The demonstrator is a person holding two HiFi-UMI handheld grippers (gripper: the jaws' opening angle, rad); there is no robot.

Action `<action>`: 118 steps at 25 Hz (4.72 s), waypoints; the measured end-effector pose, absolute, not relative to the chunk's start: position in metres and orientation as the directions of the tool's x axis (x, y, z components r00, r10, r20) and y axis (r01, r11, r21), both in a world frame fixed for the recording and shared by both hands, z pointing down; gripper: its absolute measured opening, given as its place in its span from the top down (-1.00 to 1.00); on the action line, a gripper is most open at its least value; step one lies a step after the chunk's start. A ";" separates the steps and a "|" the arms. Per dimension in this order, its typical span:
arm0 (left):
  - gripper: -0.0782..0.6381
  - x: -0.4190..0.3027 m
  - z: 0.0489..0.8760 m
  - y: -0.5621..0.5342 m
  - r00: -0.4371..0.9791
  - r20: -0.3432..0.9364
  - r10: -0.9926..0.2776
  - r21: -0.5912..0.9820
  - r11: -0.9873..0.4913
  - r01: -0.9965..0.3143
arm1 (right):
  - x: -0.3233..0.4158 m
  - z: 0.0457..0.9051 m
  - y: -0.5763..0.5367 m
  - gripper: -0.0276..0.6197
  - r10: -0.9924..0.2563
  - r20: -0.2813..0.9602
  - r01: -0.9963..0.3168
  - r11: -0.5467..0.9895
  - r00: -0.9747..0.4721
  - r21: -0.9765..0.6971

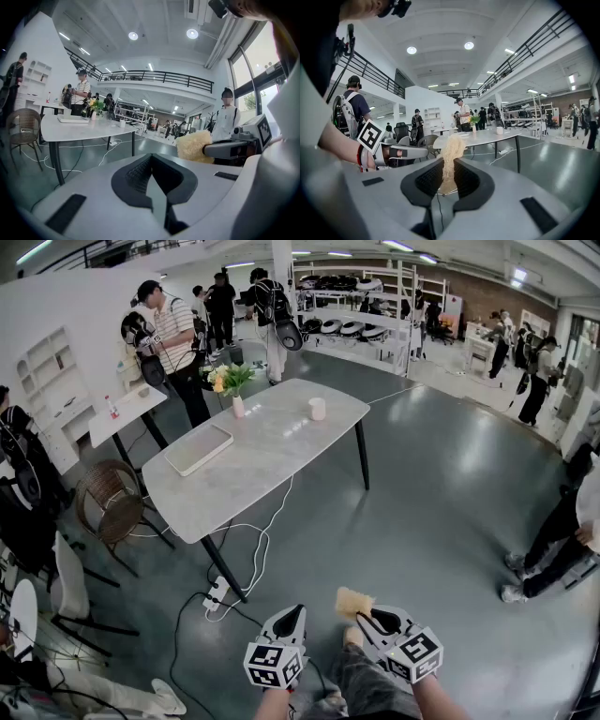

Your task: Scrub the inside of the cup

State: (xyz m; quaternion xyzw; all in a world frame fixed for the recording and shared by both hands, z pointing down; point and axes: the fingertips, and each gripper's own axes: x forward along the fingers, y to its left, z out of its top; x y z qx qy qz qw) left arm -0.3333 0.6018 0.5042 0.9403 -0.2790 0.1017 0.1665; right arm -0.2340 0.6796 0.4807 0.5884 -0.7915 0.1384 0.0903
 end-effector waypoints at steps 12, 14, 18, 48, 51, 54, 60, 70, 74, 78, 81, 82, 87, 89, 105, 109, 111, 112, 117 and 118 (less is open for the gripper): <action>0.74 -0.269 0.505 0.517 0.821 0.306 -0.482 0.253 -0.790 -0.558 | -0.176 0.485 0.586 0.73 -0.893 0.325 -0.950 0.290 -0.311 -0.115; 0.74 -0.257 0.506 0.502 0.820 0.308 -0.482 0.258 -0.788 -0.559 | -0.166 0.485 0.569 0.73 -0.890 0.329 -0.948 0.298 -0.317 -0.110; 0.74 -0.235 0.509 0.474 0.818 0.318 -0.479 0.261 -0.785 -0.561 | -0.148 0.486 0.534 0.73 -0.883 0.331 -0.943 0.311 -0.332 -0.116; 0.74 -0.072 0.525 0.349 0.849 0.348 -0.398 0.265 -0.827 -0.496 | 0.003 0.503 0.413 0.73 -0.895 0.338 -0.952 0.239 -0.292 -0.192; 0.74 -0.059 0.533 0.323 0.851 0.351 -0.390 0.271 -0.828 -0.491 | 0.015 0.509 0.387 0.73 -0.895 0.343 -0.954 0.230 -0.285 -0.193; 0.74 -0.044 0.530 0.290 0.855 0.341 -0.391 0.270 -0.830 -0.487 | 0.027 0.508 0.356 0.73 -0.894 0.343 -0.953 0.237 -0.290 -0.188; 0.74 -0.021 0.515 0.226 0.863 0.342 -0.370 0.265 -0.844 -0.467 | 0.042 0.491 0.283 0.73 -0.897 0.332 -0.951 0.239 -0.293 -0.195; 0.74 0.005 0.526 0.128 0.871 0.347 -0.348 0.294 -0.842 -0.453 | 0.062 0.501 0.190 0.73 -0.885 0.365 -0.953 0.234 -0.290 -0.191; 0.74 0.014 0.528 0.098 0.877 0.347 -0.333 0.303 -0.845 -0.441 | 0.069 0.499 0.159 0.73 -0.884 0.369 -0.955 0.230 -0.286 -0.189; 0.74 0.017 0.528 0.071 0.880 0.346 -0.326 0.308 -0.846 -0.435 | 0.066 0.498 0.131 0.73 -0.885 0.365 -0.953 0.232 -0.290 -0.195; 0.74 0.015 0.532 0.064 0.882 0.343 -0.324 0.319 -0.843 -0.434 | 0.062 0.502 0.121 0.73 -0.876 0.374 -0.949 0.245 -0.304 -0.196; 0.74 0.014 0.534 0.061 0.880 0.344 -0.329 0.324 -0.838 -0.440 | 0.061 0.503 0.118 0.73 -0.874 0.374 -0.948 0.253 -0.309 -0.193; 0.74 0.011 0.535 0.050 0.871 0.344 -0.352 0.341 -0.817 -0.465 | 0.060 0.501 0.102 0.73 -0.863 0.368 -0.936 0.296 -0.348 -0.190; 0.74 0.009 0.535 0.040 0.862 0.349 -0.368 0.341 -0.807 -0.482 | 0.062 0.503 0.088 0.73 -0.857 0.365 -0.930 0.308 -0.363 -0.201; 0.74 0.075 0.539 -0.079 0.816 0.359 -0.452 0.337 -0.753 -0.565 | 0.124 0.507 -0.035 0.73 -0.802 0.365 -0.881 0.430 -0.472 -0.195; 0.74 0.096 0.543 -0.091 0.823 0.358 -0.440 0.345 -0.757 -0.555 | 0.144 0.512 -0.052 0.73 -0.795 0.369 -0.876 0.433 -0.482 -0.214; 0.74 0.102 0.546 -0.098 0.822 0.361 -0.440 0.347 -0.755 -0.557 | 0.149 0.515 -0.060 0.73 -0.790 0.368 -0.871 0.437 -0.491 -0.224; 0.74 0.104 0.547 -0.102 0.819 0.365 -0.443 0.347 -0.752 -0.561 | 0.151 0.516 -0.064 0.73 -0.787 0.367 -0.868 0.441 -0.497 -0.228; 0.74 0.114 0.547 -0.118 0.802 0.383 -0.459 0.336 -0.739 -0.584 | 0.162 0.517 -0.081 0.73 -0.767 0.359 -0.847 0.468 -0.531 -0.253; 0.74 0.116 0.547 -0.120 0.798 0.386 -0.463 0.333 -0.737 -0.589 | 0.164 0.516 -0.084 0.73 -0.763 0.357 -0.842 0.474 -0.539 -0.258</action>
